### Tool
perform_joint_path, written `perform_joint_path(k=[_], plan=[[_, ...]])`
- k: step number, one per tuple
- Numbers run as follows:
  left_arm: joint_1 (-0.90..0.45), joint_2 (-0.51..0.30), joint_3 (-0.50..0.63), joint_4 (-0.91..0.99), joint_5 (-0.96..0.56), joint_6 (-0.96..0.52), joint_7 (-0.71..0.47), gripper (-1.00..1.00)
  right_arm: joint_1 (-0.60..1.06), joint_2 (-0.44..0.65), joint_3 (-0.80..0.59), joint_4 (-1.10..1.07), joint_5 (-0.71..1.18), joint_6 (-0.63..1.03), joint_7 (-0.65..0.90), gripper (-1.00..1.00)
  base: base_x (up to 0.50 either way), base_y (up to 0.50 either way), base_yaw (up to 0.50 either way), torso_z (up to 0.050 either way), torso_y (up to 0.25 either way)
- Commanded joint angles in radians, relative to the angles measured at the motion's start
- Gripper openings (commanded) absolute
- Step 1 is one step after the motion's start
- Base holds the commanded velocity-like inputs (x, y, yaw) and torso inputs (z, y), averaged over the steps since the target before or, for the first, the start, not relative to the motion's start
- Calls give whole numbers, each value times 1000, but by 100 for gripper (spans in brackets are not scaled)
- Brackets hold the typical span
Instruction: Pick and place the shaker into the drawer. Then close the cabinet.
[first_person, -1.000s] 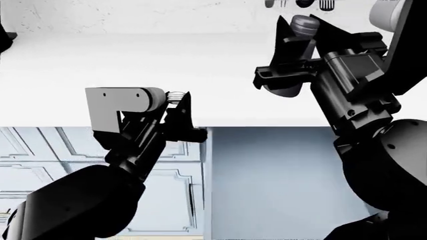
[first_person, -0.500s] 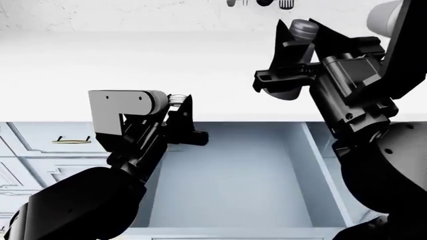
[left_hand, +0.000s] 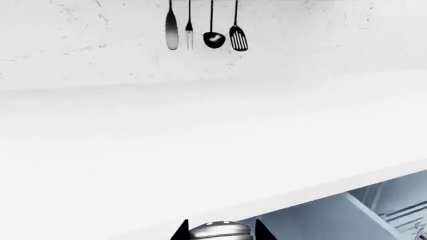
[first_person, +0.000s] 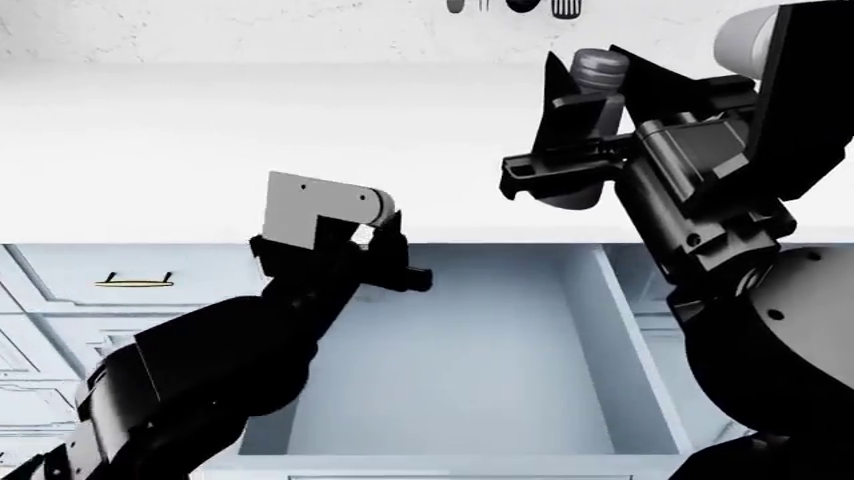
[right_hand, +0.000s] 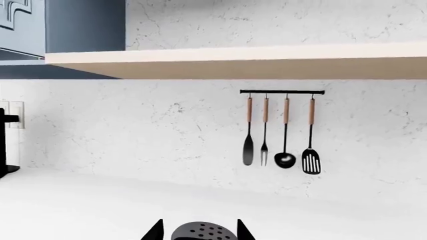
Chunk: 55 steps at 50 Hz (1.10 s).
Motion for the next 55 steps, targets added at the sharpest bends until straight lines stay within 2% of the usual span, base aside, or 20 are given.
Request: perform_joint_path(k=[1, 5, 15, 23, 34, 35, 40, 50, 55], plan=[[6, 64, 139, -228, 129, 15, 109, -100, 16, 14, 17, -7, 62, 18, 52, -100, 0, 0, 0, 0, 0], [63, 87, 190, -315, 187, 65, 146, -100, 2, 21, 24, -12, 79, 10, 67, -100, 0, 0, 0, 0, 0], [111, 154, 259, -580, 278, 149, 232, -100, -19, 38, 30, -17, 110, -9, 99, -100, 0, 0, 0, 0, 1], [131, 169, 280, -610, 291, 159, 242, -100, -33, 47, 36, -22, 138, -17, 121, -100, 0, 0, 0, 0, 0], [121, 144, 271, -542, 261, 110, 221, -100, -46, 57, 18, -18, 148, -46, 133, -100, 0, 0, 0, 0, 0], [121, 143, 267, -536, 258, 112, 219, 100, -47, 58, 17, -17, 149, -48, 133, -100, 0, 0, 0, 0, 0], [108, 116, 237, -445, 228, 91, 181, 100, -50, 65, 10, -14, 151, -59, 137, -100, 0, 0, 0, 0, 0], [85, -42, 84, 54, 0, -4, 24, 100, -49, 88, -31, 6, 169, -53, 148, -100, 0, 0, 0, 0, 0], [69, -106, 25, 227, -75, -27, -58, 100, -56, 93, -43, 52, 225, -2, 170, -100, 0, 0, 0, 0, 0]])
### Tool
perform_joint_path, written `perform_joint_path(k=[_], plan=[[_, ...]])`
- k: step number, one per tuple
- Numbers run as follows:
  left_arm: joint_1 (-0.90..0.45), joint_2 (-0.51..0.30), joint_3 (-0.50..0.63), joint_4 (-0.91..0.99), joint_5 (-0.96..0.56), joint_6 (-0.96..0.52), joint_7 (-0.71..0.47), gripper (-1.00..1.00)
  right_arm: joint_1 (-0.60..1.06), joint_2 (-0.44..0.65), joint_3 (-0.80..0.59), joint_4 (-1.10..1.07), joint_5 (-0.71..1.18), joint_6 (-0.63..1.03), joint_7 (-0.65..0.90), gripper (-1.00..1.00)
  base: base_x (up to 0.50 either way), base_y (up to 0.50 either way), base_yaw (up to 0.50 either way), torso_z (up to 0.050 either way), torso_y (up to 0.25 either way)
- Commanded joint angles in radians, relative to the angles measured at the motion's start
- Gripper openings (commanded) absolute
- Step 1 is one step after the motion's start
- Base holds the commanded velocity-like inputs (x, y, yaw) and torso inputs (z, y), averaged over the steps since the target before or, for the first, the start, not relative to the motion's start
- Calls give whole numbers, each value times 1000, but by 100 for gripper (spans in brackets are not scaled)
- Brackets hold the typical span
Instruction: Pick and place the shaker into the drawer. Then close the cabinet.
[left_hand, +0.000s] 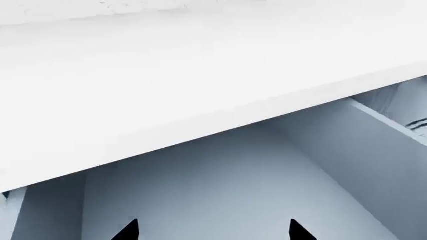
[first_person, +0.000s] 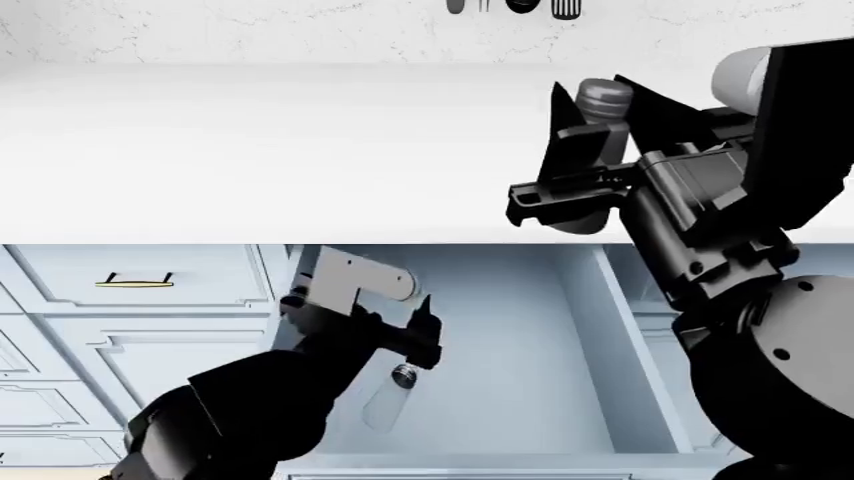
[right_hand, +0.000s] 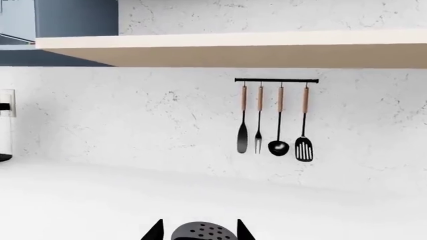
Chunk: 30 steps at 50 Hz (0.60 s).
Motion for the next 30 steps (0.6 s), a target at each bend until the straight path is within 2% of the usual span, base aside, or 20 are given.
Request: perform_joint_path(k=[1, 11, 17, 30], plan=[[-27, -138, -128, 393, -177, -65, -156, 100, -10, 20, -38, 61, 63, 54, 23, -100, 0, 0, 0, 0, 0], [-37, -234, -227, 531, -275, -56, -240, 100, -79, 63, -147, 164, 21, 14, -57, -100, 0, 0, 0, 0, 0], [25, -287, -285, 592, -323, -9, -278, 100, -159, 98, -227, 229, -53, -48, -140, -100, 0, 0, 0, 0, 0], [71, -324, -314, 620, -334, 26, -279, 100, -201, 134, -431, 510, -271, -230, -333, -100, 0, 0, 0, 0, 0]])
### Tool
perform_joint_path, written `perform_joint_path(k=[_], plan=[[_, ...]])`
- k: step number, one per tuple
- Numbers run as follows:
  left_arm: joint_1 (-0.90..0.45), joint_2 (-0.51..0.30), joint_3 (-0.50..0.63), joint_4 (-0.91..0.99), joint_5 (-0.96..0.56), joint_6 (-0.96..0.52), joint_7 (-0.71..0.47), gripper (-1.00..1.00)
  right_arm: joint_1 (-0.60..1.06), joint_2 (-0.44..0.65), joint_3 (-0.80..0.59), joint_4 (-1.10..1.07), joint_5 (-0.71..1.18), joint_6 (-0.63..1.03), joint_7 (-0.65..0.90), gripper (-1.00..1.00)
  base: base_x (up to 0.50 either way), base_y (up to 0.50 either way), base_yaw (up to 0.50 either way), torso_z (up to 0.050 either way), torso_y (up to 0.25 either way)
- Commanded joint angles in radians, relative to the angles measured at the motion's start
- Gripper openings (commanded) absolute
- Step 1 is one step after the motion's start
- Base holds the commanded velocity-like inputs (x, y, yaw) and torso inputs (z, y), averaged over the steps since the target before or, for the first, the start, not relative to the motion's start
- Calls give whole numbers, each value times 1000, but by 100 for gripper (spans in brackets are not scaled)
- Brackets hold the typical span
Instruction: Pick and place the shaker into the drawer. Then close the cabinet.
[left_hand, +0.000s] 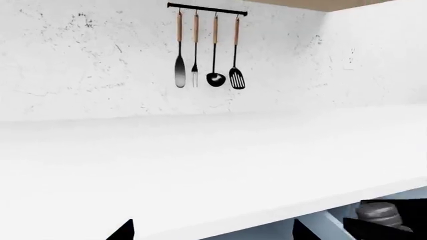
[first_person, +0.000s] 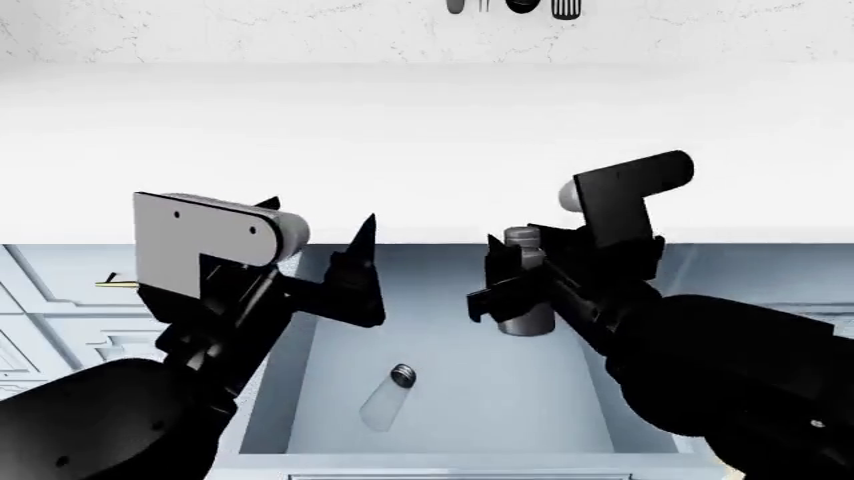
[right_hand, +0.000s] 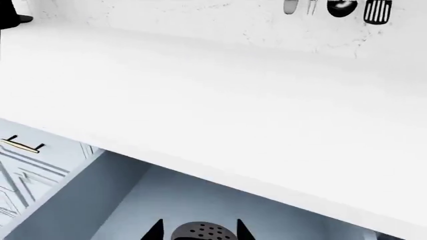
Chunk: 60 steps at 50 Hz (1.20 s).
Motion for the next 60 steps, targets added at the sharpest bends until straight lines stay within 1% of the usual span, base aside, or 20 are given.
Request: perform_joint_path(k=[1, 7, 18, 23, 28, 37, 46, 47, 49, 53, 55, 60], plan=[[44, -48, -43, 58, -32, 30, -18, 100, -38, 26, -152, 226, -161, -133, -146, -100, 0, 0, 0, 0, 0], [53, -61, -52, 73, -45, 37, -24, 100, -20, 15, -199, 351, -210, -174, -191, -100, 0, 0, 0, 0, 0], [93, -91, -68, 93, -51, 57, -28, 100, 26, -29, -272, 523, -258, -196, -240, -100, 0, 0, 0, 0, 0], [110, -117, -82, 104, -58, 64, -29, 100, 61, -55, -318, 624, -294, -223, -278, -100, 0, 0, 0, 0, 0], [131, -131, -88, 111, -50, 74, -27, 100, 62, -74, -341, 696, -314, -254, -303, -100, 0, 0, 0, 0, 0], [157, -134, -88, 109, -36, 88, -15, 100, 40, -89, -358, 769, -337, -305, -320, -100, 0, 0, 0, 0, 0], [170, -136, -88, 112, -33, 94, -15, 100, 9, -92, -347, 778, -334, -315, -298, -100, 0, 0, 0, 0, 0], [171, -137, -88, 113, -34, 94, -16, 100, 5, -90, -343, 771, -331, -312, -293, 100, 0, 0, 0, 0, 0], [170, -137, -88, 115, -36, 94, -18, 100, -4, -86, -326, 747, -323, -315, -278, 100, 0, 0, 0, 0, 0], [162, -131, -85, 117, -43, 90, -22, 100, -19, -53, -290, 590, -293, -287, -221, 100, 0, 0, 0, 0, 0], [151, -122, -83, 116, -53, 86, -27, 100, -27, -23, -278, 460, -282, -273, -184, 100, 0, 0, 0, 0, 0], [116, -86, -71, 107, -67, 76, -42, 100, -36, 16, -160, 127, -176, -192, -42, 100, 0, 0, 0, 0, 0]])
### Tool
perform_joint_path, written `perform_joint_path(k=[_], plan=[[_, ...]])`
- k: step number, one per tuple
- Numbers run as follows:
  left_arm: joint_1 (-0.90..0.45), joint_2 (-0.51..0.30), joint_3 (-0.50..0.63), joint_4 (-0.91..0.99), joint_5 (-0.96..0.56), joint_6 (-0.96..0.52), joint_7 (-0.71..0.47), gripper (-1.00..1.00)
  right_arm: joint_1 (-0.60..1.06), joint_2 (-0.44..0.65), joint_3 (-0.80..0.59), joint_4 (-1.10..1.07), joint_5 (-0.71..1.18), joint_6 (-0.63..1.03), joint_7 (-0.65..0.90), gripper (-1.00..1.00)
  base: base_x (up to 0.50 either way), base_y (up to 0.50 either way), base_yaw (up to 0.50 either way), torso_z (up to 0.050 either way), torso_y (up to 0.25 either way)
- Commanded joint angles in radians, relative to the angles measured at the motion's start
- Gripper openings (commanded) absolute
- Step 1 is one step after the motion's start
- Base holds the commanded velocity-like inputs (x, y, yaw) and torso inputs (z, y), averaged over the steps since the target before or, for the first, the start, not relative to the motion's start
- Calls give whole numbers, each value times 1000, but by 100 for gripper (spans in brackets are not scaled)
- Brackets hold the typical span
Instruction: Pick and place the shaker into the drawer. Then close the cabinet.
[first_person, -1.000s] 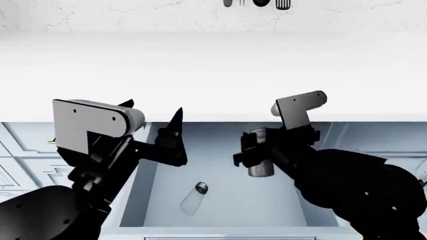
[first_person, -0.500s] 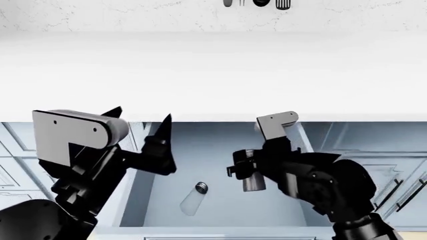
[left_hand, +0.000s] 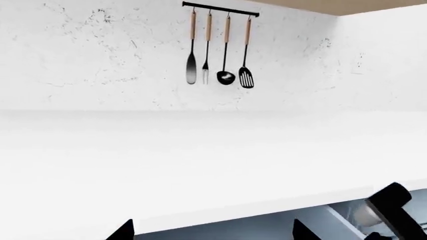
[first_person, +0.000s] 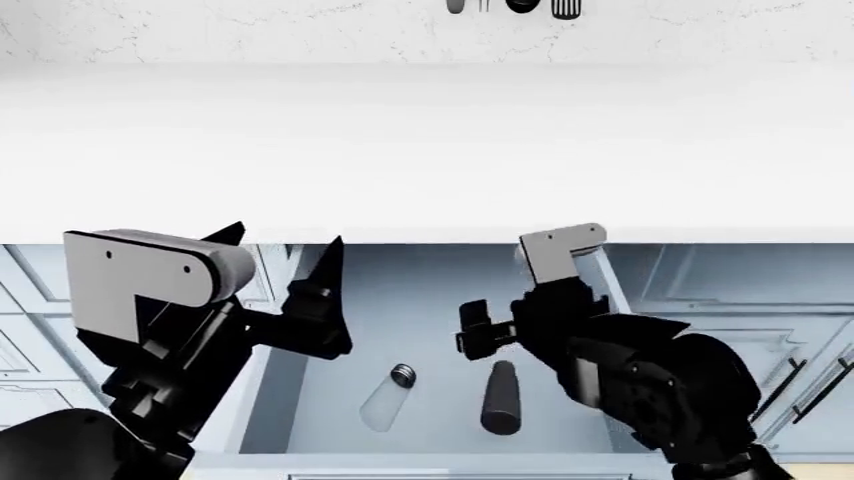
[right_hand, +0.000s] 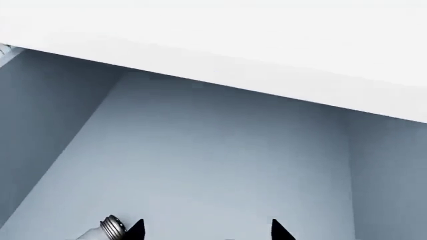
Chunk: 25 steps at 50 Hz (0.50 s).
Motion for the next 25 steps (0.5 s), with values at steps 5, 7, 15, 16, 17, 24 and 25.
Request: perform_joint_path(k=[5, 7, 15, 16, 17, 24, 25], plan=[[-66, 61, 17, -5, -41, -19, -37, 100, 20, 57, 280, -629, 268, 199, 327, 100, 0, 0, 0, 0, 0], [-69, 68, 17, 0, -49, -17, -45, 100, 53, 46, 340, -691, 351, 245, 395, 100, 0, 0, 0, 0, 0], [-67, 77, 11, 17, -81, -6, -69, 100, 181, 21, 449, -797, 588, 337, 625, 100, -121, 224, 0, 0, 0], [-67, 77, 8, 20, -84, -4, -75, 100, 196, 20, 452, -801, 609, 343, 651, 100, -253, 500, 0, 0, 0], [-67, 77, 7, 21, -86, -3, -80, 100, 210, 22, 450, -806, 618, 348, 664, 100, -245, 500, 0, 0, 0], [-75, 79, 10, 20, -91, -7, -82, 100, 265, 38, 414, -824, 592, 352, 674, 100, -251, 500, 0, 0, 0], [-75, 80, 11, 20, -88, -8, -81, 100, 270, 40, 409, -824, 589, 352, 673, 100, -245, 500, 0, 0, 0]])
